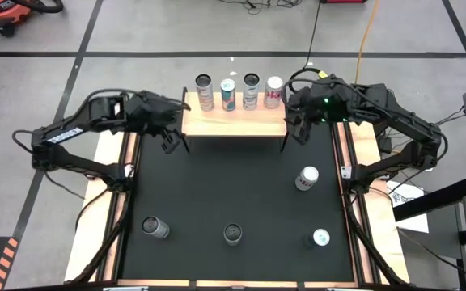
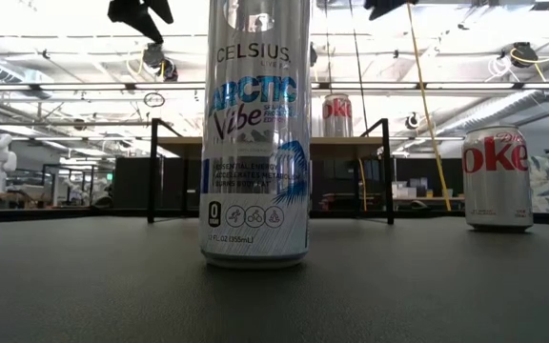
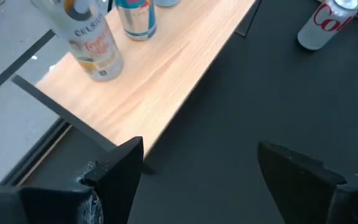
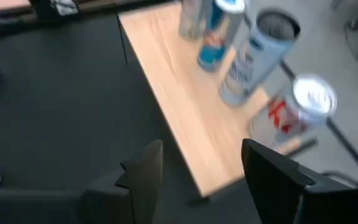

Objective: Place canned beverage on shelf
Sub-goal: Put the white soda can on the shelf

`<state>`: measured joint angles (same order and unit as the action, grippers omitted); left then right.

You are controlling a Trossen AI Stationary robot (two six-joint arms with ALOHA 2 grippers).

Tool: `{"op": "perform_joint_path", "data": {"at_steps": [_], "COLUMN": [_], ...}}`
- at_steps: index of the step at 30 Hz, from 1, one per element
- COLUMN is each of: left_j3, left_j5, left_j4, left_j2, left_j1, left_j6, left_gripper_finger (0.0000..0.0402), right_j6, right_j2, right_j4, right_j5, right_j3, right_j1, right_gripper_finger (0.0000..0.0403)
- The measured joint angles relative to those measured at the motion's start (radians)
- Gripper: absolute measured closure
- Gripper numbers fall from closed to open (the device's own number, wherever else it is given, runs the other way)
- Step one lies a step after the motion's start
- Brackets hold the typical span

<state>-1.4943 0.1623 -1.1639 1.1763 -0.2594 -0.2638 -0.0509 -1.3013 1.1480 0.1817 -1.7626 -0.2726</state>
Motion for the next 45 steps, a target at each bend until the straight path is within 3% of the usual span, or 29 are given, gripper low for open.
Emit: {"op": "perform_joint_path", "data": {"at_steps": [7,14,23,32,38,45], "left_j3": [0.176,0.262,0.267,0.267,0.267,0.267], "left_j5": [0.042,0.045,0.052,0.052,0.052,0.052], "left_j4": [0.177,0.297,0.395,0.433,0.431,0.414], "left_j2": [-0.062,-0.063,-0.063,-0.059,-0.059,-0.059], "left_j1": [0.086,0.160,0.232,0.273,0.296,0.326], "left_j6": [-0.043,-0.044,-0.006,0.018,0.016,0.039], "left_gripper_finger": [0.0085,0.0085,0.0085,0.0085,0.0085,0.0085], "right_j6": [-0.073,-0.154,-0.297,-0.411,-0.481,-0.617], "right_j2": [-0.005,-0.005,-0.007,-0.006,0.005,0.004], "right_j4": [0.154,0.184,0.214,0.425,0.422,0.424], "right_j5": [0.002,0.000,0.000,-0.003,-0.077,-0.081], "right_j3": [0.000,0.000,0.000,0.001,0.048,0.198], "right_j1": [0.000,0.008,0.019,0.019,0.020,0.062], "right_gripper_finger": [0.0199,0.0151,0.0086,0.0081,0.0080,0.0080]}}
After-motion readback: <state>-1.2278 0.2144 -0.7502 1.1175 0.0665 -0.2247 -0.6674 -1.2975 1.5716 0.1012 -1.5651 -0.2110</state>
